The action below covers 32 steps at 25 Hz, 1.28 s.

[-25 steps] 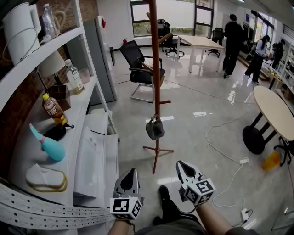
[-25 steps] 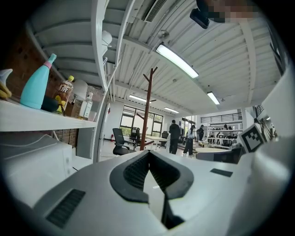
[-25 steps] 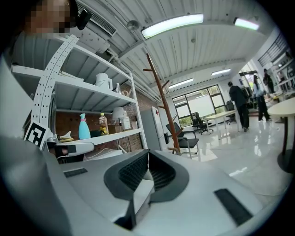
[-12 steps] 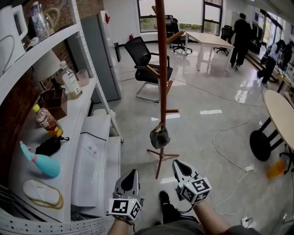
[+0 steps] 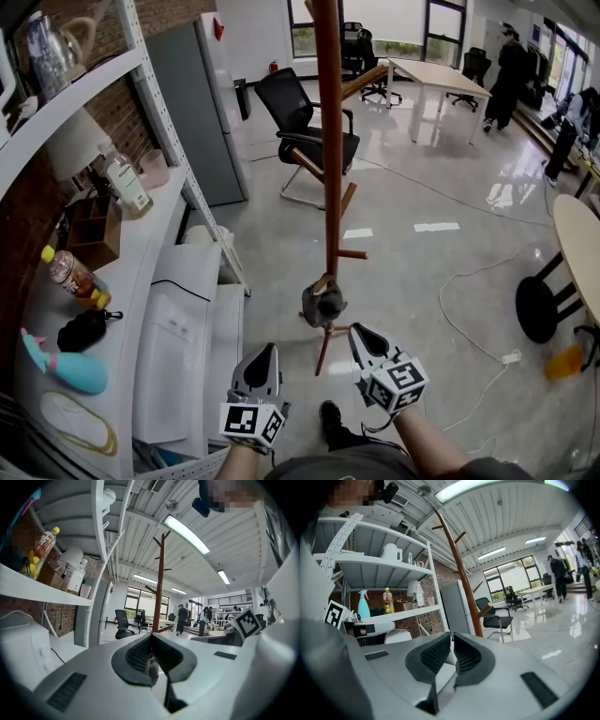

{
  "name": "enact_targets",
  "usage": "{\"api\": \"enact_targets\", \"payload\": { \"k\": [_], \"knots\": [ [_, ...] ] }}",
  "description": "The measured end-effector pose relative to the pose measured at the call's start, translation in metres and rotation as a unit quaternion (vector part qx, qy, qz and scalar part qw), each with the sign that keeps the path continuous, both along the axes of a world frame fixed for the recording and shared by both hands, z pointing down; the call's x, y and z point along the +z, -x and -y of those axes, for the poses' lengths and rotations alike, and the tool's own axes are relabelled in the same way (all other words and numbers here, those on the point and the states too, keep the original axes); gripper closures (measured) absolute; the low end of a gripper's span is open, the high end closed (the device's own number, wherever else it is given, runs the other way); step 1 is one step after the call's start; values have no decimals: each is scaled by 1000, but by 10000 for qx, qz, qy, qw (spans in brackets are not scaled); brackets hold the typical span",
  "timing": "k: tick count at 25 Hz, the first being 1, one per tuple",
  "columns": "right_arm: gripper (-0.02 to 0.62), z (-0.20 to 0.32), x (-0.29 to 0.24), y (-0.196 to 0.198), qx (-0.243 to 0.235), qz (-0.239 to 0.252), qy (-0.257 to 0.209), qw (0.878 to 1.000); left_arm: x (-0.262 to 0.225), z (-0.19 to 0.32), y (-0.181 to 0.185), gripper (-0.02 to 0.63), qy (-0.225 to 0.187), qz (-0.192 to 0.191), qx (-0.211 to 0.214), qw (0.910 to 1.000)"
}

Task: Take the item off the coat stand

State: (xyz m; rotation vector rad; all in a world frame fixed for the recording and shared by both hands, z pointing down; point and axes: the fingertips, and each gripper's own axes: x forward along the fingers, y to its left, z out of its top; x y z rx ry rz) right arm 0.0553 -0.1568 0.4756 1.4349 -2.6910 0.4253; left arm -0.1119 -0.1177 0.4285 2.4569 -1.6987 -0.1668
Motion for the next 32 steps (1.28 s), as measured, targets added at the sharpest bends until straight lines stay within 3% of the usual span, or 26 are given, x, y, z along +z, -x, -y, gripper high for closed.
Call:
{"api": "enact_targets", "payload": {
  "k": [16,22,32],
  "knots": [
    [586,84,33,-3,-351,-138,228,9990,27,79,-18,598,94,46,-94,9999],
    [515,91,45,6,-527,-231,368,9977,38,91,-14,598,211,69,-132,9997],
    [314,95,79,17,-810,-356,832,9926,52,104,-17,598,391,213,-38,9990]
  ]
}}
